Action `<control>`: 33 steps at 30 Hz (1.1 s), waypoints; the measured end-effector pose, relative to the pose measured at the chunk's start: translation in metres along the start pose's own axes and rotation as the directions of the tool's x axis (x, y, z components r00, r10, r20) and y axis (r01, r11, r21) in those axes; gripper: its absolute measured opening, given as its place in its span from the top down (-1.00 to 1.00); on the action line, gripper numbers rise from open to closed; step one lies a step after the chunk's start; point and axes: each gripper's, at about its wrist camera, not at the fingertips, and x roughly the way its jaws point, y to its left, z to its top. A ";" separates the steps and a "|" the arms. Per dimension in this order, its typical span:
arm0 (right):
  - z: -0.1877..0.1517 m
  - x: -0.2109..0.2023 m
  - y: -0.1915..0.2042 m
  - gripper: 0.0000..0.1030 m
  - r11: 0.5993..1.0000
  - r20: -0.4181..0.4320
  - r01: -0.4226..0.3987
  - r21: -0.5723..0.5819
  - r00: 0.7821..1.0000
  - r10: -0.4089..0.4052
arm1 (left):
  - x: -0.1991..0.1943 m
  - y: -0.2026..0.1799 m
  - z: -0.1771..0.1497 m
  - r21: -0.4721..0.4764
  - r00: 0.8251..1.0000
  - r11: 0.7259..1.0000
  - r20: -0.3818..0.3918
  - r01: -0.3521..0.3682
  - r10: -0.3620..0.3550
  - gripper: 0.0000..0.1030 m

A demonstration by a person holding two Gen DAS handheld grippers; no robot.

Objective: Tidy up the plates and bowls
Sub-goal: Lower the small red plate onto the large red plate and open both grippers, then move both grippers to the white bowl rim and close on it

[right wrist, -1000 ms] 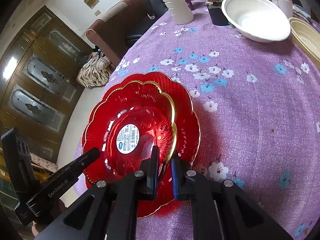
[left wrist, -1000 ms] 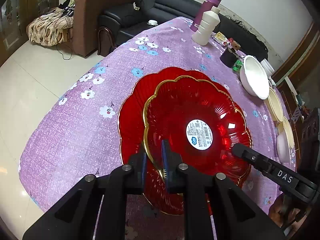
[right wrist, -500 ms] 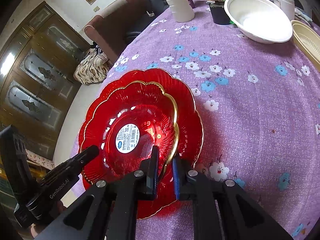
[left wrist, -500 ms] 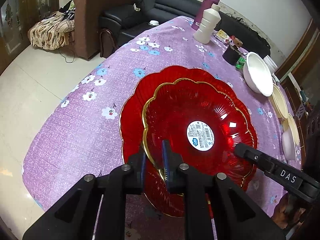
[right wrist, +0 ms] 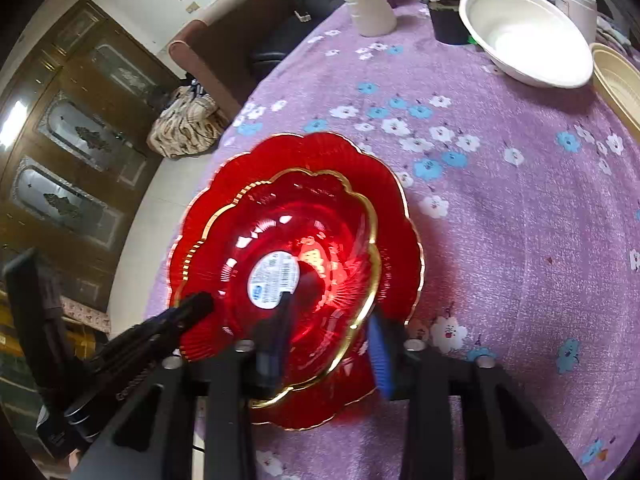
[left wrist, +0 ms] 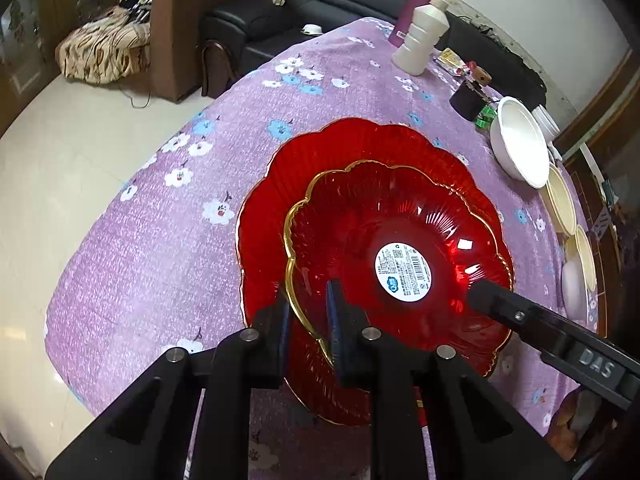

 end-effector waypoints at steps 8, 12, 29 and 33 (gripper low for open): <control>0.002 -0.017 -0.007 -0.12 0.999 0.022 -0.027 0.030 0.999 0.027 | -0.002 -0.002 0.000 -0.025 0.997 0.999 -0.067 0.044 -0.045 0.48; 0.001 -0.031 -0.011 -0.35 0.999 0.061 -0.019 0.031 0.998 0.017 | -0.016 -0.003 0.001 -0.048 0.996 0.995 -0.035 0.085 -0.086 -0.19; -0.018 -0.072 -0.111 -0.42 0.953 0.191 -0.144 0.268 0.977 0.094 | -0.051 -0.048 0.008 0.029 0.982 0.993 0.148 0.117 -0.120 -0.54; -0.030 -0.081 -0.132 -0.42 0.941 0.202 -0.151 0.304 0.975 0.092 | -0.045 -0.090 0.007 0.129 0.977 0.975 0.092 0.181 -0.194 -0.54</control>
